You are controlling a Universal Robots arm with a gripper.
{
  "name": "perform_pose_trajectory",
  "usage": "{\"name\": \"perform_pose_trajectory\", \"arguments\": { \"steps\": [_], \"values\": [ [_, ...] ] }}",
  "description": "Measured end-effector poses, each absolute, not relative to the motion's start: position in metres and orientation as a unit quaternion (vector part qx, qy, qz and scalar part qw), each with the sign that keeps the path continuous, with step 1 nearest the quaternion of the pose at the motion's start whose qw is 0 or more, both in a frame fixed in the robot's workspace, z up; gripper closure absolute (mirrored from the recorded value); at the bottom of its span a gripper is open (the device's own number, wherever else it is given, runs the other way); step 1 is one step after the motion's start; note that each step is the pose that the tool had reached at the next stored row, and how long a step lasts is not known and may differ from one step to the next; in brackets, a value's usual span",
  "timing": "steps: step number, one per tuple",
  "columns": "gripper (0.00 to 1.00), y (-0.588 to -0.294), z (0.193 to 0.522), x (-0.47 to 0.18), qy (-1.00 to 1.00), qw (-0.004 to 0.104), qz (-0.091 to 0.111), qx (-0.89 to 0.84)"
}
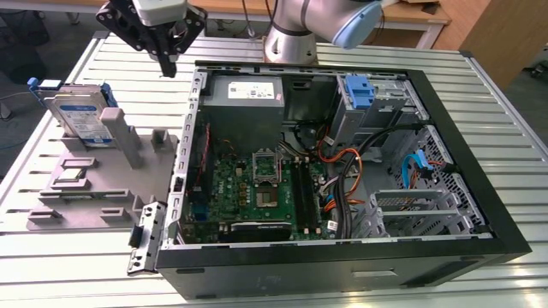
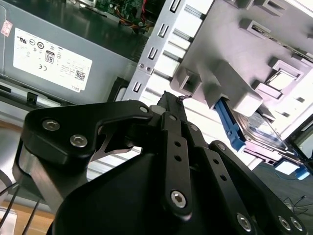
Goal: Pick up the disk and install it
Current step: 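Reach for the disk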
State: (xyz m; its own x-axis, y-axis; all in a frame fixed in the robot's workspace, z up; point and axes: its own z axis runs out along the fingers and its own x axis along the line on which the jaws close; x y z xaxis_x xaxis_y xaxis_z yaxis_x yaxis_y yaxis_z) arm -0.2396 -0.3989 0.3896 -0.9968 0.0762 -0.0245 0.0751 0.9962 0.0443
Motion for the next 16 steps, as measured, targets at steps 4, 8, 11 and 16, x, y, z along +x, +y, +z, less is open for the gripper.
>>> {"name": "perform_pose_trajectory", "arguments": {
  "steps": [4, 8, 11, 16],
  "values": [
    [0.89, -0.399, 0.389, -0.248, 0.999, 0.013, 0.022, 0.038],
    [0.89, -0.399, 0.389, -0.257, 0.999, 0.013, 0.022, 0.038],
    [0.89, -0.399, 0.388, -0.267, 0.999, 0.013, 0.022, 0.038],
    [0.89, -0.399, 0.387, -0.282, 0.999, 0.013, 0.022, 0.038]
  ]
}}
